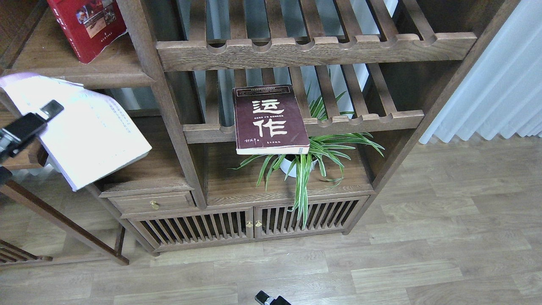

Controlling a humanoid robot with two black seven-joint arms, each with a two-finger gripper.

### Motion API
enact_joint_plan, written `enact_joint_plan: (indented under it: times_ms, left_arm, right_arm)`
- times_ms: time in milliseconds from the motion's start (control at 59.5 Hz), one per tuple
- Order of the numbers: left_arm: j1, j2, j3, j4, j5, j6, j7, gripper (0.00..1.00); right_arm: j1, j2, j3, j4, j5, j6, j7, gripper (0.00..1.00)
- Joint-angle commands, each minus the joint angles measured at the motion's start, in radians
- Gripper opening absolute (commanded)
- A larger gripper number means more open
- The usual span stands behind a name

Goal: Organize books on shelf

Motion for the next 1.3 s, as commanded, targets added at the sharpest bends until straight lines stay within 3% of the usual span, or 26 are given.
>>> enact_joint_plan:
  times_ms: [0,135,622,892,1009,1278]
  left_arm:
    - [-0.055,0.063,-0.012,0.0,0.006,0.0,0.013,0.0]
    - [-0.147,0.152,-0.022,0.007,0.036,0.0,0.057,0.0]
    - [-0.264,0.23,0.004,0.01,0.147,0.0,0.068,0.0]
    - [-0.442,0.302,0.052,0.02,0.176,0.0,0.078,0.0]
    - [-0.598,0.385,0.138,0.053,0.176,0.0,0.078,0.0]
    - [-0.751,0.439,0.254,0.086,0.178,0.0,0.078,0.01]
  right_arm:
    - [0.001,0.0,0.001,0.0,0.0,0.0,0.0,0.95]
    - [0.005,0.0,0.001,0.0,0.0,0.0,0.0,0.95]
    - [0.009,0.0,0.002,0.001,0.0,0.0,0.0,0.95]
    - [0.011,0.0,0.002,0.001,0.0,0.0,0.0,0.95]
    - [0.011,0.0,0.002,0.001,0.0,0.0,0.0,0.95]
    - [0.014,0.0,0.004,0.001,0.0,0.0,0.0,0.95]
